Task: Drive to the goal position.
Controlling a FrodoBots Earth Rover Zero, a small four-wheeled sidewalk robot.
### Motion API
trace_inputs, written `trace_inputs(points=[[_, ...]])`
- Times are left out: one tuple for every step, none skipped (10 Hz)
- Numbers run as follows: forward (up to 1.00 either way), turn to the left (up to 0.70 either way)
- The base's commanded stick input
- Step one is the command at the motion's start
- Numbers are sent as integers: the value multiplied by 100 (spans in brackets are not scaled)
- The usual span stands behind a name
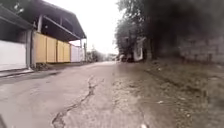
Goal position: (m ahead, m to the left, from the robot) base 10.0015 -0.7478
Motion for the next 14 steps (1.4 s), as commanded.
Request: trace_inputs(points=[[100,0],[100,0],[100,-20],[100,-27],[100,0],[100,0],[100,0],[100,0],[100,0],[100,0],[100,0],[100,0],[100,0],[100,0]])
